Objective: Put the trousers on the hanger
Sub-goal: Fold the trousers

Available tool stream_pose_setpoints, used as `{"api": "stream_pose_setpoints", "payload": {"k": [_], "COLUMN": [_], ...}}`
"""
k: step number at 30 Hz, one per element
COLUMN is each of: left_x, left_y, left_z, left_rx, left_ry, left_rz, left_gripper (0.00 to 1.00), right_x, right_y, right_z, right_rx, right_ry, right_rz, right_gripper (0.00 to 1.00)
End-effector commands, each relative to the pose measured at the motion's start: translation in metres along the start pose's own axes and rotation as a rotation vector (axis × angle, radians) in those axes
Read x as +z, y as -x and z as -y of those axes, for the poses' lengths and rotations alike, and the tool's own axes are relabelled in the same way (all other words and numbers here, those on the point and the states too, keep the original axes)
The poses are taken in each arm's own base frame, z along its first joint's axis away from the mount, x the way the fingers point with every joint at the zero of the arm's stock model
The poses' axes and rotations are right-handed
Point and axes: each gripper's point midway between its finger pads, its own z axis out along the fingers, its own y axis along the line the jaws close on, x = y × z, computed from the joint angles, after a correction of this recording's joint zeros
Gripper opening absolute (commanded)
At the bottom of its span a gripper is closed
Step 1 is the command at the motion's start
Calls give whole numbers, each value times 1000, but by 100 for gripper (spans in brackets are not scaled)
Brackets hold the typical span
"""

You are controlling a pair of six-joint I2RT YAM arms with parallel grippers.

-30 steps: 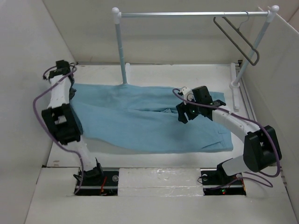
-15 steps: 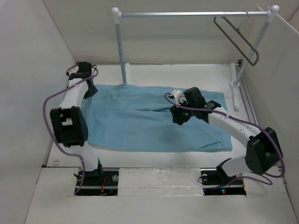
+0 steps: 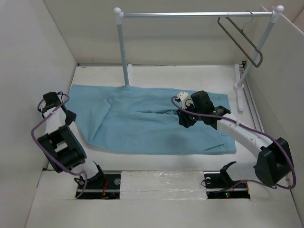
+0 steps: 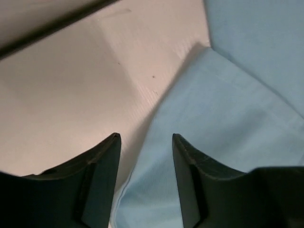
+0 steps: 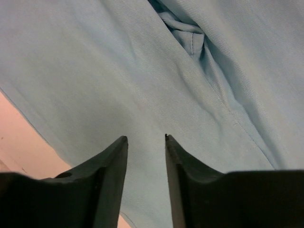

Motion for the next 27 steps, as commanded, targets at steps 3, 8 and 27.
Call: {"api": "stream_pose_setpoints", "payload": {"k": [3,8,27], "left_x": [35,57,72], "left_y": [-16,-12,-11], "left_z": [18,26,14], "left_rx": [48,48,35], "left_ry": [-93,-94,-16], "left_rz": [-153,-155,-136], "left_gripper": [34,34,0], "right_x": [-7,-9,-46], "right_y": [8,2,20], "right_z": [-2,-1,13], "right_rx": [-43,-43,7], "right_ry": [17,6,-106], "right_rz": [43,30,84], "right_gripper": [45,45,46]}}
